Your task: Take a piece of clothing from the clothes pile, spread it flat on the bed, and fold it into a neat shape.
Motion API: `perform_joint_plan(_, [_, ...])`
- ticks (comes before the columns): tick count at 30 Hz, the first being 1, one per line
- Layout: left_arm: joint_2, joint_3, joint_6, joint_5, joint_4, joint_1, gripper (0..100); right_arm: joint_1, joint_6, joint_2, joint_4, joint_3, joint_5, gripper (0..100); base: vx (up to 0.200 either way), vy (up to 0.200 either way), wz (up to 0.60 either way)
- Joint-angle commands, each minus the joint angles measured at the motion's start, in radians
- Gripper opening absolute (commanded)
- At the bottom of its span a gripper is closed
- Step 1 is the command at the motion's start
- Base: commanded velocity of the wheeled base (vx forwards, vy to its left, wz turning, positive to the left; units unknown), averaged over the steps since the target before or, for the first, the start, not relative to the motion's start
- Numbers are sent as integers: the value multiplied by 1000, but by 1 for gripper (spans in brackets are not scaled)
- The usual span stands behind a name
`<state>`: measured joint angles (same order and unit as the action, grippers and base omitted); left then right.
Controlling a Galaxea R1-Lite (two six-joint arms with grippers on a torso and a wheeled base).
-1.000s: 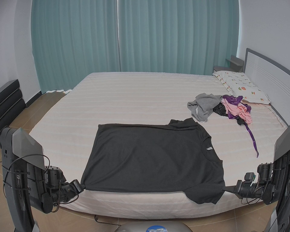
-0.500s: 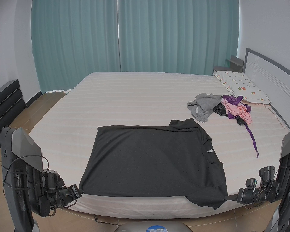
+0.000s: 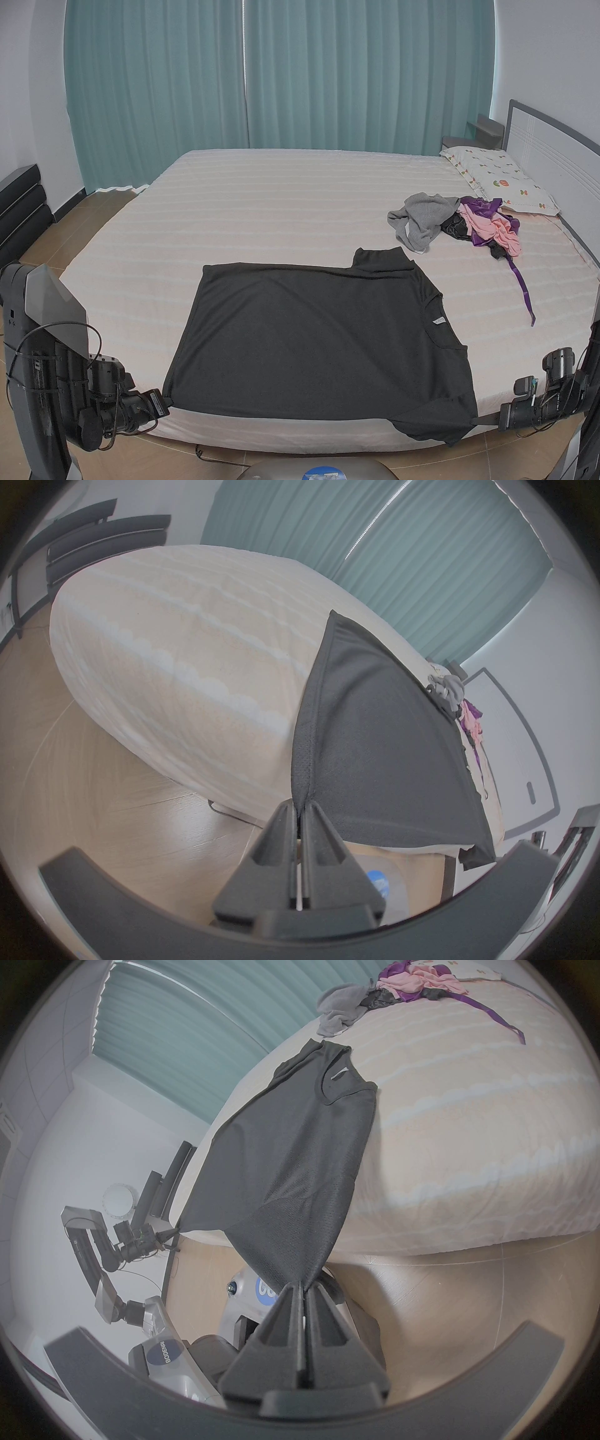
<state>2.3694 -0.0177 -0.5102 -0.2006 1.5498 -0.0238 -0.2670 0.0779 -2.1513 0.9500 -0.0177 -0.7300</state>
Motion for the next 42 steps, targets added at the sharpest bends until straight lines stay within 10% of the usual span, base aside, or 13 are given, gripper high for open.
perform_joint_plan(1, [-1, 18, 36, 3, -46, 4, 0, -12, 25, 22, -27, 18, 9, 0, 0, 0, 0])
perform_joint_plan(33, [-256, 18, 291, -6, -593, -1, 0, -69, 186, 218, -318, 18, 35, 0, 0, 0, 0])
perform_joint_plan(42, [-320, -33, 71, 21, -378, -21, 0, -64, 111, 307, -309, -62, 0, 0, 0, 0, 0])
